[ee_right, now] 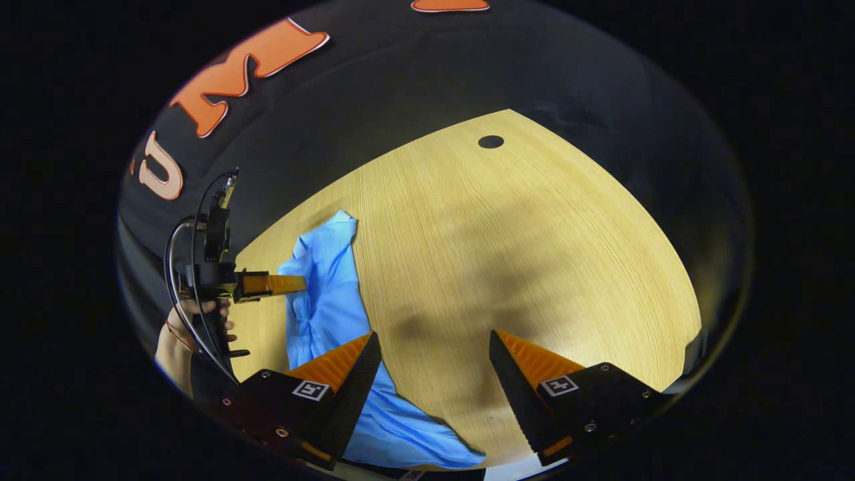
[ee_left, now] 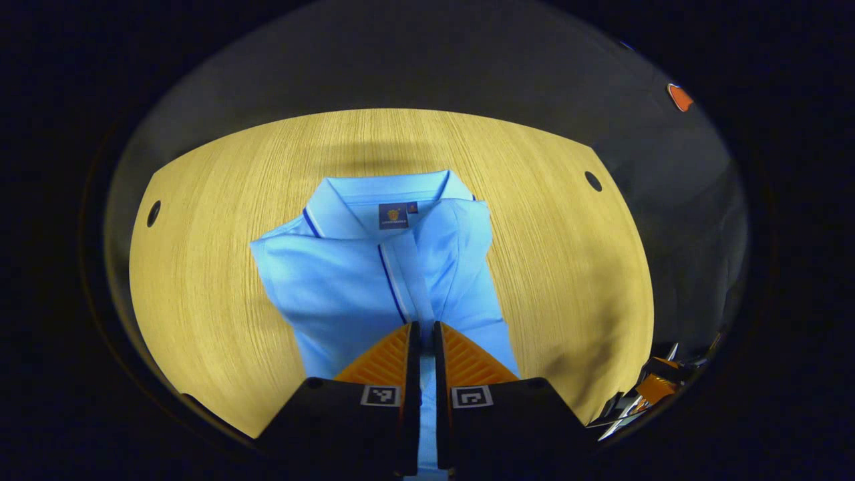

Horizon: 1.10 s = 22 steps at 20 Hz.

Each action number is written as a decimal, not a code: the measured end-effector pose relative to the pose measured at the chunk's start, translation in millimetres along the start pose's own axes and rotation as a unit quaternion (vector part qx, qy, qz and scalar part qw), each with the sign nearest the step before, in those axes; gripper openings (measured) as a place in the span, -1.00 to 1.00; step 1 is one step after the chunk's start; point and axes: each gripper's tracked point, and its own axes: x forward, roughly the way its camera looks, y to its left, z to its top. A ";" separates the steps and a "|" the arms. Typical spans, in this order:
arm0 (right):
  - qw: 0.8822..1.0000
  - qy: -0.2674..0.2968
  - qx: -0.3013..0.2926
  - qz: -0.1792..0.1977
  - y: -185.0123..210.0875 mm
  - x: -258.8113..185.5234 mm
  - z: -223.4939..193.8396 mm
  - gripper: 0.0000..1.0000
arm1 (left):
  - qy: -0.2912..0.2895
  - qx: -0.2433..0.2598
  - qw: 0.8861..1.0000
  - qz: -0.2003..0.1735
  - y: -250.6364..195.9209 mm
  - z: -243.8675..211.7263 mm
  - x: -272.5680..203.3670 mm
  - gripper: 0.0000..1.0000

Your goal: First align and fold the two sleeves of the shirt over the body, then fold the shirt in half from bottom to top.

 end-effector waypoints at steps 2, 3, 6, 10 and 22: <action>1.000 0.007 -0.011 0.004 4.6 0.7 -4.2 0.97 | -0.001 -0.001 1.000 0.004 0.6 -6.0 -1.5 -0.32; 1.000 0.009 -0.019 0.004 6.3 2.0 -5.4 0.97 | 0.001 -0.013 1.000 -0.005 -4.5 -8.1 -6.9 -0.29; 0.999 0.021 -0.039 0.012 13.7 5.9 -12.1 0.97 | -0.002 -0.039 0.999 -0.013 -10.2 -24.6 -25.3 0.68; 0.996 0.042 -0.071 0.017 24.9 8.7 -28.0 0.97 | -0.029 -0.037 0.999 0.013 -1.7 -49.0 -67.2 1.00; 0.963 0.158 -0.216 -0.029 16.3 0.5 -141.0 0.98 | 0.013 -0.081 0.995 0.056 32.6 -222.3 -132.7 1.00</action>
